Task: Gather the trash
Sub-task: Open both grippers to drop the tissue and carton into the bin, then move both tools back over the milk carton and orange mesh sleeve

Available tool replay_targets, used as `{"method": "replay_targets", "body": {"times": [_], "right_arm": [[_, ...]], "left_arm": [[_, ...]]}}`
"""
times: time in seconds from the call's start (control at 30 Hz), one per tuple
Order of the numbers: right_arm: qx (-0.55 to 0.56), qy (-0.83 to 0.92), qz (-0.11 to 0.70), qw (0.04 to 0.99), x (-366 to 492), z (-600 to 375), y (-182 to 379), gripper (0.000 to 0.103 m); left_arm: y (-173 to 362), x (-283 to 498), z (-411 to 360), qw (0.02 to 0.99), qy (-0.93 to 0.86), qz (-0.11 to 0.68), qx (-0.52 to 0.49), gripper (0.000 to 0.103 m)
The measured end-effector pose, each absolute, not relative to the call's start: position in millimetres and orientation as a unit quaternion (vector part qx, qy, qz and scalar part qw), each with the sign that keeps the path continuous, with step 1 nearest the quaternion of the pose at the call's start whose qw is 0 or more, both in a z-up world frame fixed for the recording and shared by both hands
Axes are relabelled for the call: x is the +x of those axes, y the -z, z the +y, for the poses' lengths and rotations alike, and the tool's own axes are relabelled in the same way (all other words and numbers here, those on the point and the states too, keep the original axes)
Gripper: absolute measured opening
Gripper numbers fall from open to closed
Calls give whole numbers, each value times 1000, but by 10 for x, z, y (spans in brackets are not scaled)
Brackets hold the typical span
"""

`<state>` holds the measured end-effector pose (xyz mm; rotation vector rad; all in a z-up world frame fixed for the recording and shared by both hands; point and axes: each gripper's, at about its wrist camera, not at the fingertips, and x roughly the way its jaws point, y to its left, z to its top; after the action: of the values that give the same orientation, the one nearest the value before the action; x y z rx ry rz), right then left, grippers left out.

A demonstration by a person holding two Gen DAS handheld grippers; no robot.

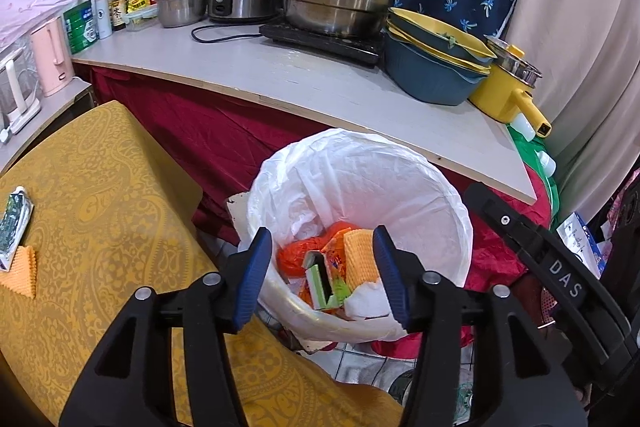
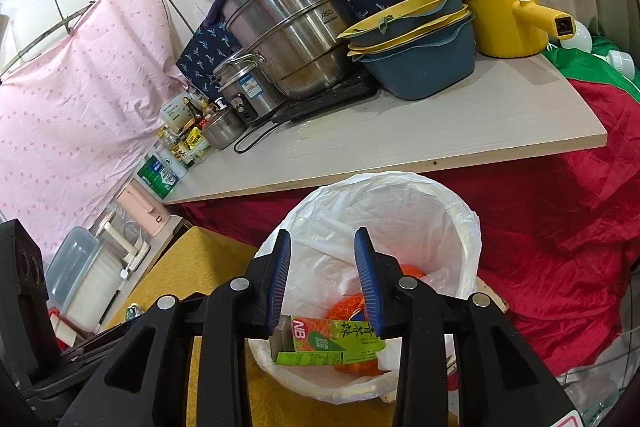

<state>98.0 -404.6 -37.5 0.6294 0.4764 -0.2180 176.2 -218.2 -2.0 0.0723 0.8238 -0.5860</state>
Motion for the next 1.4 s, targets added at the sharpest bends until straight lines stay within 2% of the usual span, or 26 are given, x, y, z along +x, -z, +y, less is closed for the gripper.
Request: {"method": "replay_targets", "body": {"times": [0.1,0.27,0.5,0.77,1.4], "right_arm": [[301,102,233,919,975,-3981,344,34],[290,90,234,923,973,-3815,269,38],[270,64,242,930,1011,-3475,149,39],[247,36,251,935,1059,-3012,40,48],[166,-88,319,929,1682,-1089,84,54]], "left_arm": [[-14,1759,-2088,878,273,391,30,52],[-56,1735,-1874,885,257,388,21,64],[-90,1703,-1443,894,229,386,2,64],[-90,1648,-777,909,175,378,-17,64],[93,1606,1190,930,12,366,-37,64]]}}
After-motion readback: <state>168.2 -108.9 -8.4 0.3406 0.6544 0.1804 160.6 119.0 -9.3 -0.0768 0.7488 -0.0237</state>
